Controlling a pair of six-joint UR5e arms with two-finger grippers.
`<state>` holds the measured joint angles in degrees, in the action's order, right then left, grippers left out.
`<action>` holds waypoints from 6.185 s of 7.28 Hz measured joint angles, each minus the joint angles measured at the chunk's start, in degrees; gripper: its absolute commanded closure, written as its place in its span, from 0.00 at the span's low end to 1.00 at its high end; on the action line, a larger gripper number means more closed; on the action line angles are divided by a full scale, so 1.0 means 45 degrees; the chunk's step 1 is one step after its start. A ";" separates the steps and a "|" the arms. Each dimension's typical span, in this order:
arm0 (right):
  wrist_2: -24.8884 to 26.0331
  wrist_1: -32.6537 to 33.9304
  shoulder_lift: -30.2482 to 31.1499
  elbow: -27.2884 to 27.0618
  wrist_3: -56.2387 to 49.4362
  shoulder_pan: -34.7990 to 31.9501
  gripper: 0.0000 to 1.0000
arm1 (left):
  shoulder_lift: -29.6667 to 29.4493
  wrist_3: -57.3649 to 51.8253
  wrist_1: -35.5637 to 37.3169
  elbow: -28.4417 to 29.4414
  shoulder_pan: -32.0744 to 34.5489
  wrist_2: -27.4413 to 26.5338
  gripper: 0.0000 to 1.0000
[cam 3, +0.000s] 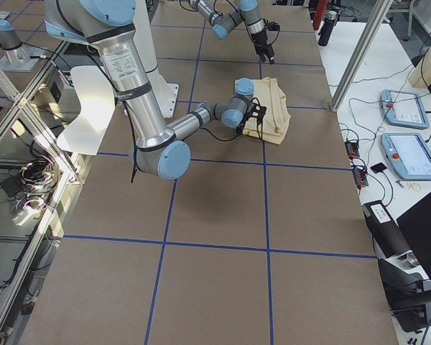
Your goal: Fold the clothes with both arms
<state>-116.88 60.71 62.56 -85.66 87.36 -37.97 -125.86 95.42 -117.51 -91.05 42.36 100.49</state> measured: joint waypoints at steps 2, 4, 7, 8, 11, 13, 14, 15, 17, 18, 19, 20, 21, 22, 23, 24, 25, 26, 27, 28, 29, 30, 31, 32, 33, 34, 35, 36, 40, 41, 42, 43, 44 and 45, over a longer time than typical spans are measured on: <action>-0.0024 0.0012 0.0083 -0.0069 0.0005 -0.0022 1.00 | 0.0000 0.0005 0.0000 -0.0025 0.0000 -0.0006 0.01; -0.0117 0.0014 0.0191 -0.0085 0.0014 -0.0009 1.00 | 0.0000 0.0006 -0.0001 -0.0080 0.0000 -0.0007 0.01; -0.0310 -0.0007 0.0282 -0.0317 0.0018 0.0339 1.00 | 0.0009 0.0006 0.0105 -0.0104 0.0000 -0.0024 0.01; -0.0382 0.0012 0.0308 -0.0637 0.0072 0.0677 1.00 | 0.0009 0.0006 0.0317 -0.0184 0.0000 -0.0025 0.01; -0.1588 0.0149 0.0407 -0.2082 0.1479 0.1800 1.00 | 0.0213 0.0006 0.0951 -0.0822 0.0000 -0.0039 0.01; -0.1911 0.0139 0.0286 -0.2637 0.3173 0.3080 1.00 | 0.0635 0.0006 0.1025 -0.1352 -0.0025 -0.0029 0.01; -0.1936 0.0107 0.0218 -0.2814 0.3914 0.3738 1.00 | 0.0738 0.0006 0.1032 -0.1500 -0.0043 -0.0027 0.01; -0.1943 0.0074 0.0175 -0.2979 0.4382 0.4249 0.01 | 0.0815 0.0003 0.1031 -0.1565 -0.0058 -0.0018 0.01; -0.1891 0.0043 0.0108 -0.3319 0.4659 0.4758 0.00 | 0.0926 -0.0046 0.1000 -0.1596 -0.0120 0.0047 0.01; -0.1874 0.0043 0.0132 -0.3547 0.4647 0.4654 0.00 | 0.0978 -0.0078 0.0973 -0.1630 -0.0185 0.0184 0.01; -0.1912 0.0046 0.0156 -0.3753 0.4605 0.4253 0.00 | 0.1150 -0.0098 0.0908 -0.1792 -0.0236 0.0431 0.01; -0.1908 0.0055 0.0156 -0.3864 0.4561 0.3736 0.00 | 0.1503 -0.0170 0.0726 -0.2093 -0.0437 0.0570 0.01; -0.1849 0.0060 0.0150 -0.3917 0.4507 0.3085 0.00 | 0.2001 -0.0267 0.0194 -0.2379 -0.0836 0.0621 0.01; -0.1818 0.0061 0.0145 -0.3961 0.4455 0.2379 0.00 | 0.2567 -0.0255 -0.0652 -0.2527 -0.1174 0.0626 0.01; -0.1801 0.0062 0.0135 -0.4012 0.4366 0.1778 0.00 | 0.3133 -0.0163 -0.1459 -0.2559 -0.1473 0.0580 0.01; -0.1771 0.0062 0.0128 -0.4058 0.4215 0.1414 0.00 | 0.3508 0.0046 -0.1899 -0.2499 -0.1736 0.0432 0.01; -0.1656 0.0063 0.0118 -0.4078 0.4051 0.1233 0.00 | 0.3677 0.0324 -0.2059 -0.2344 -0.2052 0.0102 0.01; -0.1489 0.0063 0.0114 -0.4096 0.3957 0.1125 0.00 | 0.3681 0.0450 -0.2101 -0.2026 -0.2336 -0.0206 0.01; -0.1374 0.0063 0.0116 -0.4114 0.3912 0.1013 0.00 | 0.3631 0.0458 -0.2119 -0.1576 -0.2468 -0.0342 0.01; -0.1283 0.0063 0.0119 -0.4129 0.3896 0.0941 0.00 | 0.3587 0.0433 -0.2121 -0.1216 -0.2519 -0.0405 0.01; -0.1206 0.0063 0.0121 -0.4139 0.3890 0.0902 0.00 | 0.3566 0.0411 -0.2106 -0.0973 -0.2546 -0.0449 0.03; -0.1164 0.0063 0.0121 -0.4160 0.3888 0.0883 0.00 | 0.3561 0.0402 -0.2077 -0.0822 -0.2551 -0.0466 0.07; -0.1146 0.0062 0.0127 -0.4186 0.3887 0.0871 0.00 | 0.3556 0.0394 -0.2050 -0.0707 -0.2556 -0.0472 0.08; -0.1139 0.0062 0.0141 -0.4197 0.3887 0.0858 0.00 | 0.3555 0.0385 -0.2038 -0.0616 -0.2558 -0.0474 0.09; -0.1137 0.0062 0.0149 -0.4203 0.3887 0.0843 0.00 | 0.3555 0.0380 -0.2034 -0.0548 -0.2564 -0.0475 0.10; -0.1137 0.0062 0.0155 -0.4206 0.3887 0.0821 0.00 | 0.3549 0.0382 -0.2033 -0.0516 -0.2571 -0.0476 0.15; -0.1136 0.0063 0.0171 -0.4206 0.3887 0.0798 0.00 | 0.3535 0.0390 -0.2032 -0.0513 -0.2574 -0.0476 0.24; -0.1140 0.0062 0.0186 -0.4206 0.3891 0.0784 0.00 | 0.3510 0.0394 -0.2031 -0.0504 -0.2577 -0.0476 0.31; -0.1187 0.0063 0.0271 -0.4293 0.3907 0.0707 0.00 | 0.3440 0.0397 -0.2014 -0.0503 -0.2689 -0.0474 1.00; -0.1192 0.0063 0.0285 -0.4298 0.3903 0.0689 0.00 | 0.3436 0.0401 -0.1983 -0.0537 -0.2714 -0.0456 1.00; -0.1204 0.0063 0.0292 -0.4303 0.3899 0.0665 0.00 | 0.3388 0.0415 -0.1881 -0.0608 -0.2710 -0.0427 1.00; -0.1235 0.0062 0.0295 -0.4303 0.3902 0.0632 0.00 | 0.3313 0.0451 -0.1778 -0.0694 -0.2687 -0.0384 1.00; -0.1274 0.0063 0.0309 -0.4322 0.3905 0.0586 0.00 | 0.3212 0.0503 -0.1601 -0.0869 -0.2670 -0.0345 1.00; -0.1304 0.0063 0.0415 -0.4415 0.3902 0.0507 0.00 | 0.2918 0.0536 -0.1242 -0.1024 -0.2605 -0.0328 1.00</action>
<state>-122.75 61.00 64.43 -105.52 104.92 -35.69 -112.73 97.83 -123.10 -95.66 30.64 99.01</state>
